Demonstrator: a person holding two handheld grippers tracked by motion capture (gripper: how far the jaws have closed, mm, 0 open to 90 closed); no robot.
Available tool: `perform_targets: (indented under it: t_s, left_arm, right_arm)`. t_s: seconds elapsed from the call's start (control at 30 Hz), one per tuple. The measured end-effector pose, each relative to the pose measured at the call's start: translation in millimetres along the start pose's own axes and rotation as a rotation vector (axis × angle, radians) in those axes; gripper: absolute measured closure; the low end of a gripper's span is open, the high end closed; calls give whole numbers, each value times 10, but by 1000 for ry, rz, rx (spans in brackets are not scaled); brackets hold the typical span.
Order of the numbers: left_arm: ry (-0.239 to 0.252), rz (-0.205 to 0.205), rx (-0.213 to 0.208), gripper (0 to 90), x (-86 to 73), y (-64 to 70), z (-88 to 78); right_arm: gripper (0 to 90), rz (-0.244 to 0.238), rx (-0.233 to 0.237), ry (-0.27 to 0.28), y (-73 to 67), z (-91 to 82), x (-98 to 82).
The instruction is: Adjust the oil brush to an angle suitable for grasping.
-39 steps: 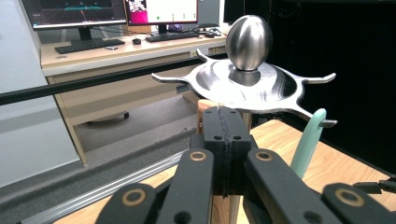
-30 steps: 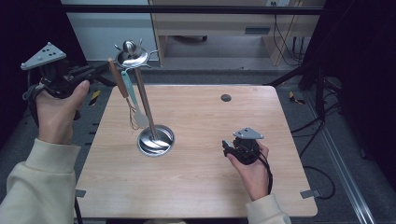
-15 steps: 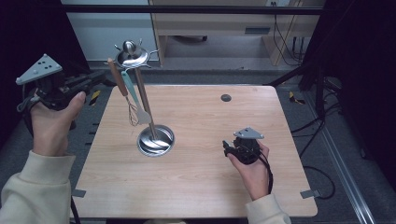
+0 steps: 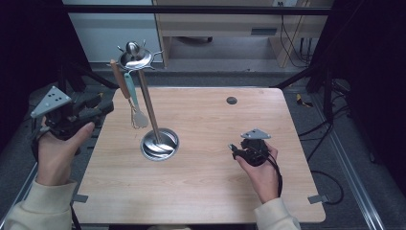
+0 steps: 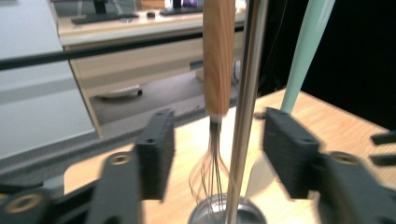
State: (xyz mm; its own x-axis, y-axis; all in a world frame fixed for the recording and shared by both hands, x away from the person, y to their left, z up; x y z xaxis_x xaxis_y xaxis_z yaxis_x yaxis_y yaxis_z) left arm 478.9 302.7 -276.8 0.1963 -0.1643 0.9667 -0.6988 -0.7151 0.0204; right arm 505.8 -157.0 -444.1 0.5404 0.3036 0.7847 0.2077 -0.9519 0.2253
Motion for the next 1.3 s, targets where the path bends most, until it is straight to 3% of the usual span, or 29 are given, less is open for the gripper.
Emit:
perform_targets:
  t_s: [0.23, 0.43, 0.6, 0.77, 0.9, 1.03, 1.3]
  left_arm:
    - [-57, -29, -10, 253, -373, 20, 81]
    - [-108, -58, -19, 139, -765, 30, 171]
    - [-178, -72, -29, 106, -1067, 56, 273]
    - [-259, -72, -43, 91, -1377, 81, 393]
    - [-289, -76, -38, 84, -1547, 67, 453]
    - [-303, -99, -25, 79, -1689, 24, 477]
    - [-357, -106, -31, 78, -1882, -14, 535]
  right_arm:
    - [432, 2, 17, -52, 80, 94, -29]
    - [581, 2, 40, -80, 171, 165, -30]
    - [737, -16, 62, -98, 176, 245, -43]
    - [833, -37, 79, -112, 110, 323, -53]
    - [900, -52, 91, -125, 70, 378, -70]
    - [900, -53, 107, -126, 38, 425, -87]
    - [900, -56, 107, -133, 8, 516, -98]
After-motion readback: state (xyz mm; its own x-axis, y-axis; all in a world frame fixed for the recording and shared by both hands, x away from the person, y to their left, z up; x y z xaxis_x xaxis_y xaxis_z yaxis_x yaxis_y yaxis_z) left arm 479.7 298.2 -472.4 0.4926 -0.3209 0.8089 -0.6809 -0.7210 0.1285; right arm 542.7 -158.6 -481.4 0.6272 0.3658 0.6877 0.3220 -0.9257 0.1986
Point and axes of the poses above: each handheld gripper's, and its own axes: z roughly forward along the jaws, x roughly out of its top, y roughly to its right, the point moved 2 cm from there along z, roughly forward along the jaws, and after that the axes turned 13 degrees about -x, right-handed, at the moved point
